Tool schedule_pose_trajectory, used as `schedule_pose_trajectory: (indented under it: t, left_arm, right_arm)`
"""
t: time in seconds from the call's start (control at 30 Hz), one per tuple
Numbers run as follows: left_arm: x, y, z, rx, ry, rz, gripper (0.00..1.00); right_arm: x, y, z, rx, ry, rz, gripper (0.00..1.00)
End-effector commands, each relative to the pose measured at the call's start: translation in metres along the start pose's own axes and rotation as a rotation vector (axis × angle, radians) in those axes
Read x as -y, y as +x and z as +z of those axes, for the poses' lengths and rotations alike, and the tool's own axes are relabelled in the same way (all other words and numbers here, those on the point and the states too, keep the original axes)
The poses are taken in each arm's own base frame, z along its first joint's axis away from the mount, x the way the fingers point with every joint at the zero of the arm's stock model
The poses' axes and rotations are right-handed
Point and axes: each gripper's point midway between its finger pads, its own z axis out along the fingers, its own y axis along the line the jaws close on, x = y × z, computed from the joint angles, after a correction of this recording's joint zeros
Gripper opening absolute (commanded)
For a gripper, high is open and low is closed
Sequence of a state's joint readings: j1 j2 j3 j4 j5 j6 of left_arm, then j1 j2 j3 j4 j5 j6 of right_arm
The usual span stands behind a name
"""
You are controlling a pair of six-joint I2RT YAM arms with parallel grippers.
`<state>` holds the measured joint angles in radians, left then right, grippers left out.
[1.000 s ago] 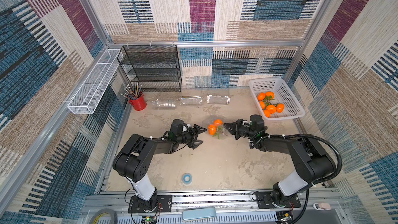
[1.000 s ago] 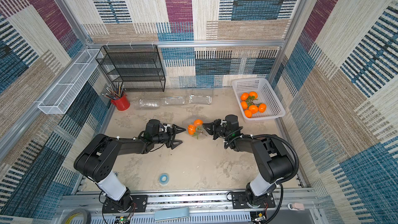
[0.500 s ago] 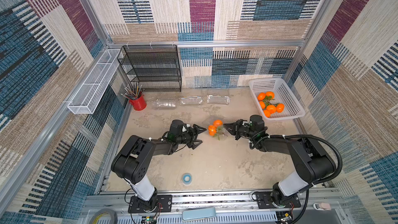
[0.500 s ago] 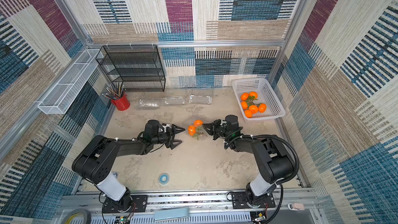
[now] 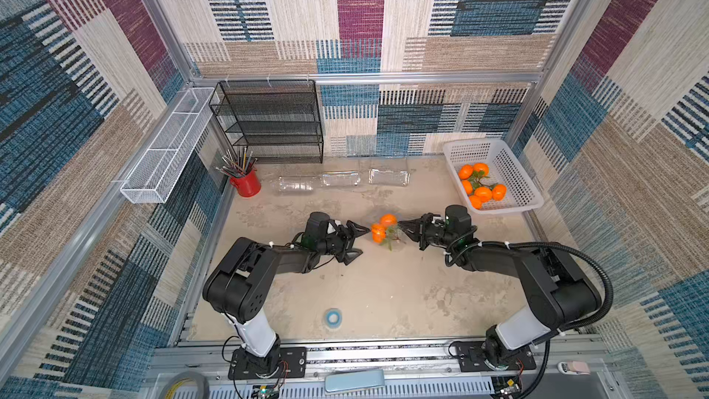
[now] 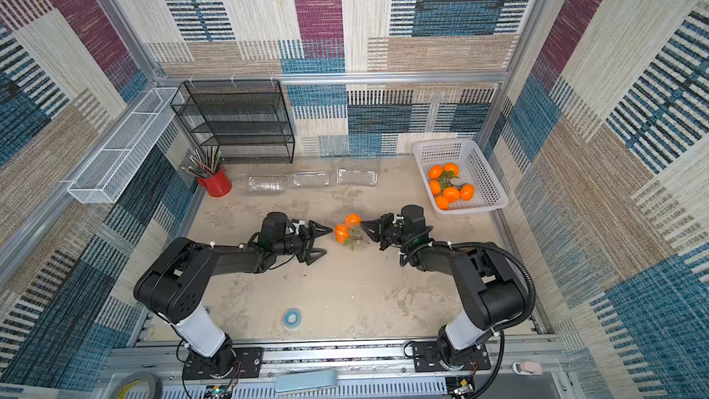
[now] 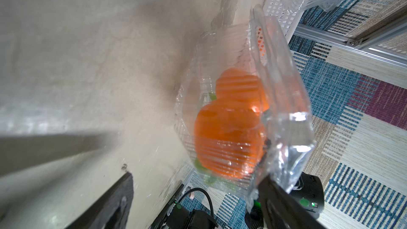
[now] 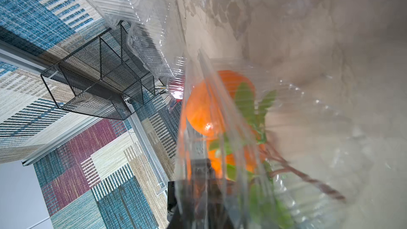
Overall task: Take oranges out of containers
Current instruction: Open the packing box at the center of the board.
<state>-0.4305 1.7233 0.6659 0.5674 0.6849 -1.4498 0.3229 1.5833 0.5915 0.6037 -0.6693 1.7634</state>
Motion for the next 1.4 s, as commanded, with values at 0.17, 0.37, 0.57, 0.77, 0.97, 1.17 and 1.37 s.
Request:
schedule_pose_trajectory:
  t: [0.17, 0.37, 0.57, 0.77, 0.97, 1.17, 1.37]
  left_arm:
    - [-0.008, -0.001, 0.003, 0.012, -0.013, -0.004, 0.89]
    - [-0.03, -0.001, 0.001, 0.017, -0.116, -0.043, 0.85]
    - [-0.048, 0.002, -0.006, 0.022, -0.238, -0.044, 0.82]
    - [-0.066, 0.005, -0.004, 0.004, -0.288, -0.068, 0.82]
    - [-0.068, 0.007, -0.005, -0.002, -0.31, -0.062, 0.82]
    - [-0.063, 0.007, -0.007, -0.003, -0.321, -0.038, 0.82]
    - [-0.052, 0.007, -0.011, 0.002, -0.317, -0.002, 0.83]
  right_arm:
    - [0.002, 0.01, 0.003, -0.023, 0.0, -0.003, 0.15]
    - [-0.008, 0.015, 0.001, -0.024, -0.055, 0.063, 0.15]
    - [-0.029, 0.013, 0.005, -0.015, -0.107, 0.106, 0.15]
    - [-0.034, 0.016, 0.018, -0.033, -0.124, 0.151, 0.16]
    - [-0.034, 0.016, 0.024, -0.028, -0.121, 0.164, 0.17]
    - [-0.036, 0.014, 0.026, -0.034, -0.121, 0.136, 0.26]
    - [-0.048, 0.01, 0.028, -0.048, -0.071, 0.009, 0.44]
